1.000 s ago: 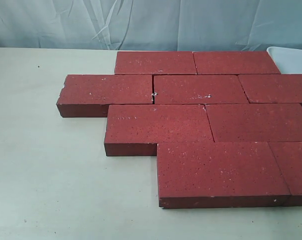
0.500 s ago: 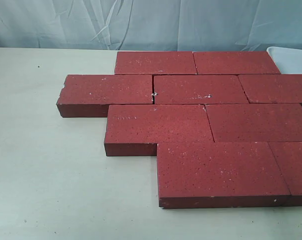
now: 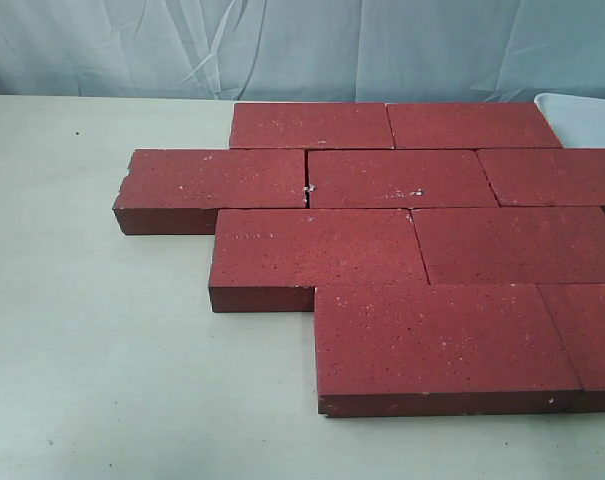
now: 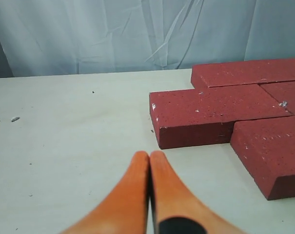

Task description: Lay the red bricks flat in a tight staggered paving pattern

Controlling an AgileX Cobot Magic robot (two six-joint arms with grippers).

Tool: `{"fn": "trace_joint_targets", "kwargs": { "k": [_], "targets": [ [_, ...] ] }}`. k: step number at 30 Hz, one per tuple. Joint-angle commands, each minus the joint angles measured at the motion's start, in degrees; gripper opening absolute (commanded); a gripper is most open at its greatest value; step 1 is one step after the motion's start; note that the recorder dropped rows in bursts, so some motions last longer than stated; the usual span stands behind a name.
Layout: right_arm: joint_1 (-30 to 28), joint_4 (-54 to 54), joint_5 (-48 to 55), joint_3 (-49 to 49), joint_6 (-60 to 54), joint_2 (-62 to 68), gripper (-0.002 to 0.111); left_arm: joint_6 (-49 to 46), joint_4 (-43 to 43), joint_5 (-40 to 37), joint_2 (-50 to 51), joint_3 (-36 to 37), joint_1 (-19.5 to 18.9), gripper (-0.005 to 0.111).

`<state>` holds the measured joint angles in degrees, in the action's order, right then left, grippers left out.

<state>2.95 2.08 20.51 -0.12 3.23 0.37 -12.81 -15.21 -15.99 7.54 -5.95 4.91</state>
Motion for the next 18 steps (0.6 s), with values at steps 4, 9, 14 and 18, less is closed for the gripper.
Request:
{"fn": "trace_joint_targets", "kwargs": {
  "k": [4, 9, 14, 18],
  "targets": [
    [-0.26, 0.03, -0.42, 0.12, -0.15, -0.37, -0.001, 0.16, -0.83, 1.91, -7.54, 5.95, 0.32, 0.0],
    [-0.26, 0.03, -0.42, 0.12, -0.15, -0.37, -0.001, 0.24, -0.83, 2.17, -7.54, 5.95, 0.32, 0.0],
    [-0.26, -0.22, -0.42, 0.12, -0.15, -0.37, -0.001, 0.13, -0.33, 2.16, -7.54, 5.95, 0.32, 0.0],
    [-0.26, -0.22, -0.42, 0.12, -0.15, -0.37, -0.001, 0.25, 1.27, 2.16, -7.54, 5.95, 0.32, 0.0]
  ]
}}
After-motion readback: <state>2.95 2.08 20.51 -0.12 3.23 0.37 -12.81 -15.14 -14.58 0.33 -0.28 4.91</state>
